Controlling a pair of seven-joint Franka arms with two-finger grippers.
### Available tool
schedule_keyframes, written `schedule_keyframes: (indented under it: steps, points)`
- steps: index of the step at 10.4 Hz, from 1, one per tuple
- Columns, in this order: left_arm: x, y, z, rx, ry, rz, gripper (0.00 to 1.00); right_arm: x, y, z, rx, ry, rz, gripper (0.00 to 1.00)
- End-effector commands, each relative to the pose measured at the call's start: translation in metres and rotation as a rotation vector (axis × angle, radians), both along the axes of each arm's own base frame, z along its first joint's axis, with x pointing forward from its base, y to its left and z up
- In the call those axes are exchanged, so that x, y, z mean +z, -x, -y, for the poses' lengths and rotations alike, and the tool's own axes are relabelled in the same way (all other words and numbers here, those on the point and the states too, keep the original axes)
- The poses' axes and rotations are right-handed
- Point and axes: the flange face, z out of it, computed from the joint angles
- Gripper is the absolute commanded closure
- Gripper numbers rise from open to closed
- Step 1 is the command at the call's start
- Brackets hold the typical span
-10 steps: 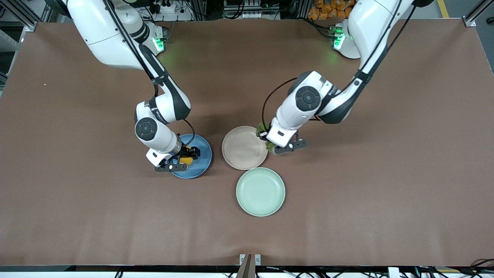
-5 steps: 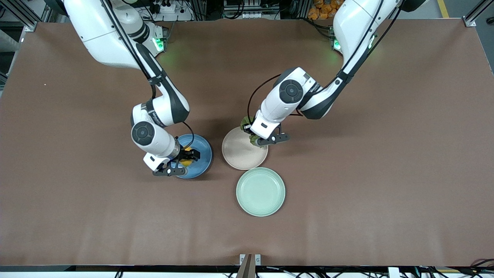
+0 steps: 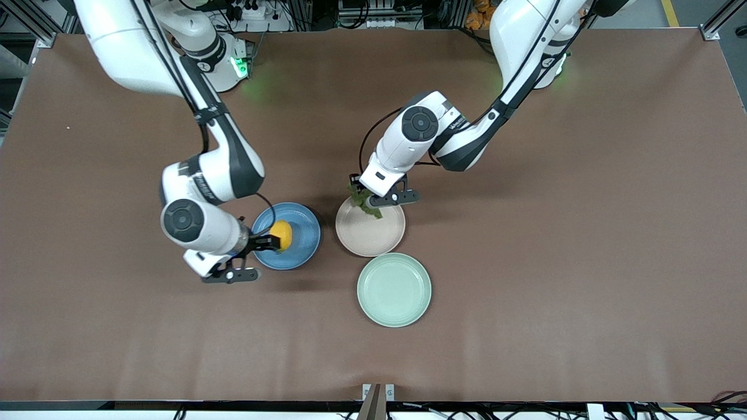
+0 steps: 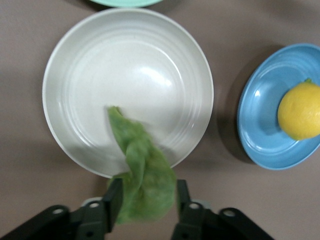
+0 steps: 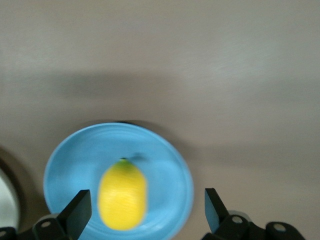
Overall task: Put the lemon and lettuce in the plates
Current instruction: 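Open the right gripper over the blue plate while the left releases lettuce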
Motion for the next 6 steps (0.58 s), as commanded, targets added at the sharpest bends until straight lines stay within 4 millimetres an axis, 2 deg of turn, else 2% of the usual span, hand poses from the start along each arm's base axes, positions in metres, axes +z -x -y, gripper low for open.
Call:
schedule_keyframes:
  steps: [1,4,6]
  points:
    - [0.012,-0.012,-0.018,0.013,-0.071,-0.006,0.00,0.042,-0.016,0.027,0.031,0.029,-0.023,0.00]
    - [0.025,-0.046,-0.058,0.030,-0.147,0.038,0.00,0.080,-0.027,0.072,0.057,0.004,-0.005,0.00]
    - [0.029,-0.069,-0.084,0.059,-0.170,0.051,0.00,0.094,-0.026,0.101,0.049,0.001,-0.015,0.00]
